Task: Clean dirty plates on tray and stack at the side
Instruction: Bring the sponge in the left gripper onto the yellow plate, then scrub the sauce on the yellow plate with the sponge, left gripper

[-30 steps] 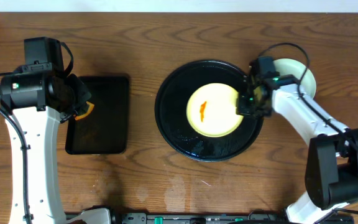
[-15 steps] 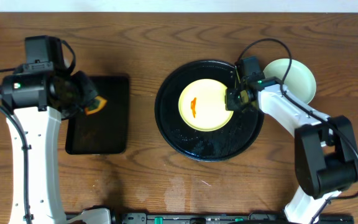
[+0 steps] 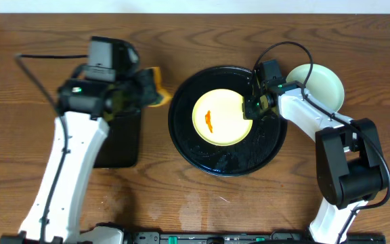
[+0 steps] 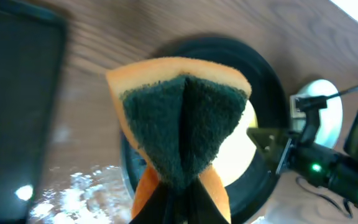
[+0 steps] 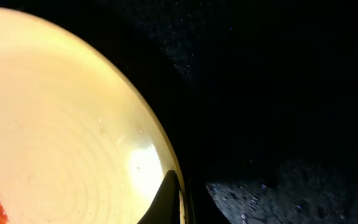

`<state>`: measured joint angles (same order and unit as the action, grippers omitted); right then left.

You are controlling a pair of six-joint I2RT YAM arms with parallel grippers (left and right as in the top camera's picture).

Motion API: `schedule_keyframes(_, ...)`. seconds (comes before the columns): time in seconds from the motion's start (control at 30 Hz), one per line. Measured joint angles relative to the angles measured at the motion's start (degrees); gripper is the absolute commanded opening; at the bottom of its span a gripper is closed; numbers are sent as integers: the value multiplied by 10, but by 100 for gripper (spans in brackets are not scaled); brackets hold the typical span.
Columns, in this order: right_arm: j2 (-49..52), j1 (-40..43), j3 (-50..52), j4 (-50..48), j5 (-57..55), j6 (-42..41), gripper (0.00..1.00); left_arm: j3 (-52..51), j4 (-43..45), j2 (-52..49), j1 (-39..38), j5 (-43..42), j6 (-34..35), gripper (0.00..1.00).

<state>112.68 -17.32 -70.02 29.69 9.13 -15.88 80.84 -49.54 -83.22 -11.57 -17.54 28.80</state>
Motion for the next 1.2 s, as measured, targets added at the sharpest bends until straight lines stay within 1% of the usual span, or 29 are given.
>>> schedule_keyframes(0.1, 2, 0, 0, -5, 7, -5, 1, -9, 44, -37, -37, -3, 24, 8)
schedule_keyframes(0.33, 2, 0, 0, -6, 7, -19, 1, -14, 169, -162, -124, -4, 71, 8)
schedule_keyframes(0.57, 2, 0, 0, -6, 7, -21, 1, -15, 228, -264, -163, -8, 130, 8)
schedule_keyframes(0.8, 2, 0, 0, -6, 7, -22, 1, -16, 230, -315, -183, -8, 145, 8)
schedule_keyframes(1.0, 2, 0, 0, -6, 7, -22, 1, -15, 227, -345, -190, -9, 120, 8)
schedule_keyframes(1.2, 2, 0, 0, -6, 7, -22, 1, -5, 159, -344, -187, 30, 99, 7)
